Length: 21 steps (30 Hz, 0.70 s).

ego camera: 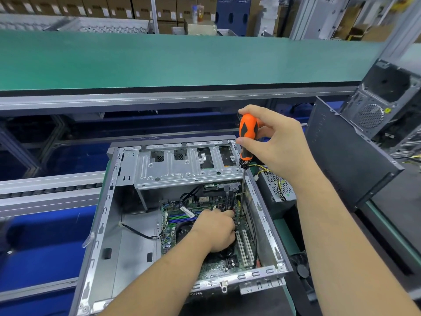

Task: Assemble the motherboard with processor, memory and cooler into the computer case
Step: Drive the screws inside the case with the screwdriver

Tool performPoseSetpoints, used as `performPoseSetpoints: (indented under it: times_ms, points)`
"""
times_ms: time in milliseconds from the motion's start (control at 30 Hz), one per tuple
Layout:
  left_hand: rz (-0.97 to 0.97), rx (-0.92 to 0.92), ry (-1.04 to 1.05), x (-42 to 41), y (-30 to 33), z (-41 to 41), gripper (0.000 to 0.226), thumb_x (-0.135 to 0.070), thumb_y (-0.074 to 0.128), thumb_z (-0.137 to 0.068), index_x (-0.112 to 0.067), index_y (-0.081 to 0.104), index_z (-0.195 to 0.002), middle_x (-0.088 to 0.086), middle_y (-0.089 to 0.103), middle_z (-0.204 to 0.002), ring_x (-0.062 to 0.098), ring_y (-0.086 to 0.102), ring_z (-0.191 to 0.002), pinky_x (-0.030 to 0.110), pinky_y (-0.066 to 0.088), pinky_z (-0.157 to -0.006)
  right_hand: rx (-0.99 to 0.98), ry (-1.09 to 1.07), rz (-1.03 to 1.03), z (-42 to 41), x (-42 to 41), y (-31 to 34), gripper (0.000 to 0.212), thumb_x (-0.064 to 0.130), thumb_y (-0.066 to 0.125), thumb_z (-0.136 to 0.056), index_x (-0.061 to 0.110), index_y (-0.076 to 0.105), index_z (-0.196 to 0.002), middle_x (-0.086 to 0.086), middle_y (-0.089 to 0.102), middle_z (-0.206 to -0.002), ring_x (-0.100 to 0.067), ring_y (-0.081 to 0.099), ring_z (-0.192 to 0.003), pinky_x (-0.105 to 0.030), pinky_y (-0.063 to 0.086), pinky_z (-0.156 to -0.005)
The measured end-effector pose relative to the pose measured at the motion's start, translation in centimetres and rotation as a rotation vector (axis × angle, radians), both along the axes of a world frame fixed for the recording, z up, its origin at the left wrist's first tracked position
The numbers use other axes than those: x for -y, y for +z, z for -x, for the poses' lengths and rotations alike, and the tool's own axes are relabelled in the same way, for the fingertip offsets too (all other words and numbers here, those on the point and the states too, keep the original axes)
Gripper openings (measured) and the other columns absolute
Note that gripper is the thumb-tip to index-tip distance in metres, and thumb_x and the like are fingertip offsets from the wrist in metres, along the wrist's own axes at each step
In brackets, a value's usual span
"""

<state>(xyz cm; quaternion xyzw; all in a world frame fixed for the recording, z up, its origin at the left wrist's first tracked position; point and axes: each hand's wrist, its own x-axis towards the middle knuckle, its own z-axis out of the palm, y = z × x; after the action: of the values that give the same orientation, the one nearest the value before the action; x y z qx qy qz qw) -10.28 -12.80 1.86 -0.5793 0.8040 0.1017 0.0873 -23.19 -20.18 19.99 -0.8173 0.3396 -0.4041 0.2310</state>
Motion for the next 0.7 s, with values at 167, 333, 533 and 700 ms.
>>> performPoseSetpoints:
  times_ms: [167,333,533,700]
  points:
    - [0.005,-0.007,-0.001,0.02,-0.03,-0.01,0.040,-0.037,0.037,-0.101,-0.014,0.070,-0.106,0.002,0.050,-0.132,0.032,0.056,-0.099,0.041,0.041,-0.076,-0.055,-0.042,0.068,-0.03,0.11,-0.11,0.049,0.022,0.082,-0.083,0.035,0.058,-0.125,0.018,0.063,-0.098,-0.016,0.068,-0.077,-0.029,0.059,-0.078]
    - [0.017,-0.006,-0.005,-0.08,-0.05,0.02,0.040,-0.037,0.037,-0.101,-0.014,0.070,-0.107,0.002,0.051,-0.128,0.032,0.056,-0.098,0.042,0.046,-0.079,-0.132,-0.086,0.176,0.01,0.26,-0.18,0.062,0.026,0.081,-0.084,0.032,0.051,-0.138,0.008,0.064,-0.103,-0.010,0.058,-0.077,-0.029,0.054,-0.084]
    - [0.029,-0.016,-0.012,-0.08,-0.04,0.00,0.040,-0.036,0.038,-0.100,-0.013,0.070,-0.106,0.003,0.052,-0.126,0.032,0.057,-0.097,0.041,0.044,-0.076,-0.104,-0.046,0.222,-0.01,0.00,-0.11,0.045,0.028,0.064,-0.094,0.020,0.058,-0.138,-0.002,0.065,-0.094,-0.017,0.059,-0.082,-0.039,0.055,-0.079]
    - [0.033,-0.014,-0.013,-0.13,-0.05,0.03,0.040,-0.036,0.038,-0.100,-0.012,0.070,-0.104,0.003,0.052,-0.123,0.032,0.056,-0.094,0.039,0.040,-0.071,-0.072,-0.050,0.222,-0.01,0.29,-0.01,0.043,0.020,0.072,-0.092,0.019,0.063,-0.134,-0.001,0.066,-0.087,-0.017,0.062,-0.080,-0.038,0.056,-0.083]
